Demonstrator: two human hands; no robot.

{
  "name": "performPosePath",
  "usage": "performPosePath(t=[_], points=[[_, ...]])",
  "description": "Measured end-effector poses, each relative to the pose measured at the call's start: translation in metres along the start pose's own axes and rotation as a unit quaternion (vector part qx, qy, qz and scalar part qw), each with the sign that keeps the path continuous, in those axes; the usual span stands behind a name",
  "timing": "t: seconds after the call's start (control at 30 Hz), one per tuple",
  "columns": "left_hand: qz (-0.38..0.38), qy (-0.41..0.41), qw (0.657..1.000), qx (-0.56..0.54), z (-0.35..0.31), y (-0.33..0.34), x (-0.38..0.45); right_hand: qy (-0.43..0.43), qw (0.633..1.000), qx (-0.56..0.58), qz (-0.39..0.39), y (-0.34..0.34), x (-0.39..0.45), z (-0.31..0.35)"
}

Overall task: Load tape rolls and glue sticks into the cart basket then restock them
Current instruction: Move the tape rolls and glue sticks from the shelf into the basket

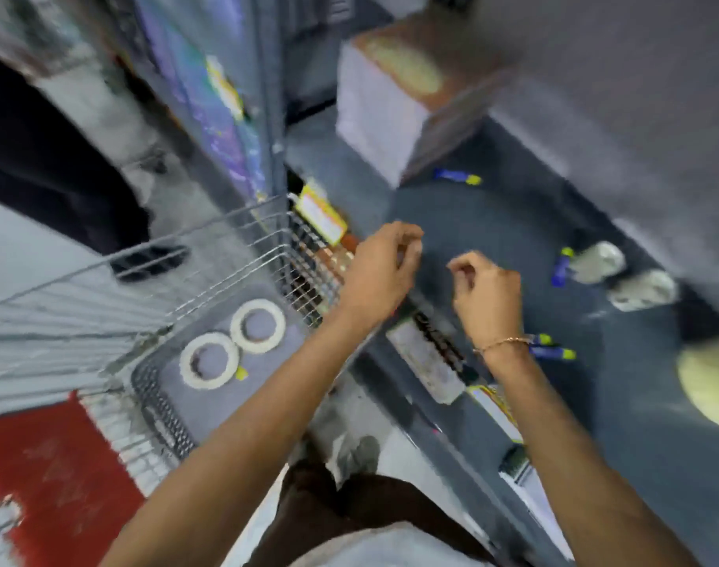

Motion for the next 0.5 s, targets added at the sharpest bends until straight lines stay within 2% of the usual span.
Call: performPosePath(t=[0.17,0.2,0.27,0.33,0.37,0.43,0.5], points=[[0.174,0.069,0.976,0.110,-0.026,0.095,-0.002,0.193,0.980,0.018,-0.044,-0.058,-0.031,-0.112],[0.195,0.076,0.969,0.129,-0.027,0.112,-0.003,0.235,0.971,0.012,-0.031,-0.063,-0.038,-0.130],[0.234,0.057,0.953,0.185,-0.025,0.141,-0.004,0.297,0.952,-0.033,0.061,-0.063,-0.054,-0.151],[0.286,0.033,0.912,0.291,-0.020,0.164,-0.005,0.317,0.935,-0.032,0.157,-0.053,-0.066,-0.155],[0.300,0.026,0.890,0.343,-0.018,0.171,-0.007,0.329,0.927,-0.002,0.179,-0.046,-0.069,-0.152],[0.302,0.014,0.866,0.399,-0.013,0.177,-0.010,0.357,0.915,0.054,0.180,-0.034,-0.068,-0.144],[0.283,0.024,0.861,0.422,-0.012,0.174,-0.011,0.366,0.912,0.079,0.170,-0.028,-0.058,-0.139]])
Point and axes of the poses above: each hand's wrist, its own x-axis towards the middle knuckle, its own y-axis out of the palm, z = x × y, the point moved 1 cm from there along x, towards the middle knuckle, and after that the axes turned 11 degrees about -x, right-handed, at the moved point
